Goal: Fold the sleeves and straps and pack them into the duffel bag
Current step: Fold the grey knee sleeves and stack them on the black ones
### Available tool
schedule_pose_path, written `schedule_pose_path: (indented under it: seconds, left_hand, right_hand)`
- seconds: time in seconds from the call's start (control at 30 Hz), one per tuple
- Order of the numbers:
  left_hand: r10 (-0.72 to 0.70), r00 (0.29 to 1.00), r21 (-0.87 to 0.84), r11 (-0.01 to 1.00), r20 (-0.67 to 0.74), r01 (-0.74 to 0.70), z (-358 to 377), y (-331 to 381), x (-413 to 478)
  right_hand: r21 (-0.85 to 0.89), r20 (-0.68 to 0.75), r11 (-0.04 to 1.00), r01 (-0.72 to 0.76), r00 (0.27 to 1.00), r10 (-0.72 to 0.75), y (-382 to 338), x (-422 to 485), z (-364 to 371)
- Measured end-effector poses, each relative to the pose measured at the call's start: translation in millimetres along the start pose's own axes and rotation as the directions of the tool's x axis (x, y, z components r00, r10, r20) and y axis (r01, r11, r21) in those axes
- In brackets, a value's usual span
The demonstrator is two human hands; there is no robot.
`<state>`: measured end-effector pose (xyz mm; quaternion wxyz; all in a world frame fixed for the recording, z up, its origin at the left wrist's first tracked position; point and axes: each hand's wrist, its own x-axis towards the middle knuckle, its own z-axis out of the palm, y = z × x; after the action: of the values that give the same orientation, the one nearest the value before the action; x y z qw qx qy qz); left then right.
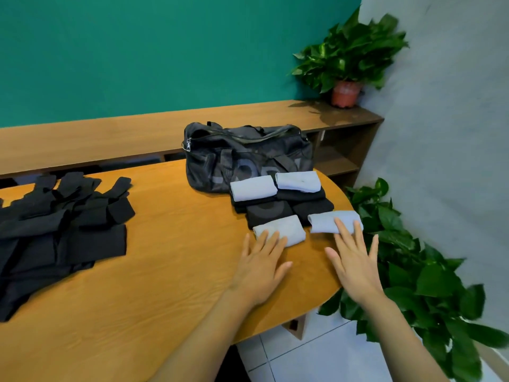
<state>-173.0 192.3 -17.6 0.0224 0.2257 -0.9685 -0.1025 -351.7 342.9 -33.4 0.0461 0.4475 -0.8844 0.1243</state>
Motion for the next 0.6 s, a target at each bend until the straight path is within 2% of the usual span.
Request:
schedule_pose_path:
  seconds: [0.1, 0.23, 0.3, 0.43, 0.6]
  left_hand:
    - [-0.019, 1.0, 0.038, 0.999, -0.021, 0.019, 6, -4, -1]
    - [-0.067, 0.989, 0.011, 0.998, -0.131, 0.069, 9, -7, -7]
    - [-0.119, 0.981, -0.009, 0.993, -0.156, 0.119, 11, -8, -9]
    - [-0.159, 0.98, -0.017, 0.987, -0.122, 0.158, 14, -5, -11]
    - [-0.16, 0.984, -0.059, 0.986, -0.083, 0.155, 11, 2, -3]
  right_hand:
    - [0.225, 0.067, 0.974, -0.001, 0.998, -0.015, 12, 6, 5]
    - [0.464, 0.039, 0.882, -0.086, 0.996, 0.077, 10, 14, 2]
    - [0.446, -0.003, 0.893, -0.062, 0.998, 0.07, 6, 19, 2]
    - [0.3, -0.037, 0.954, 0.009, 0.999, 0.002, 3, 32, 7]
    - [0.313, 0.003, 0.948, -0.05, 0.999, 0.052, -5, 39, 13]
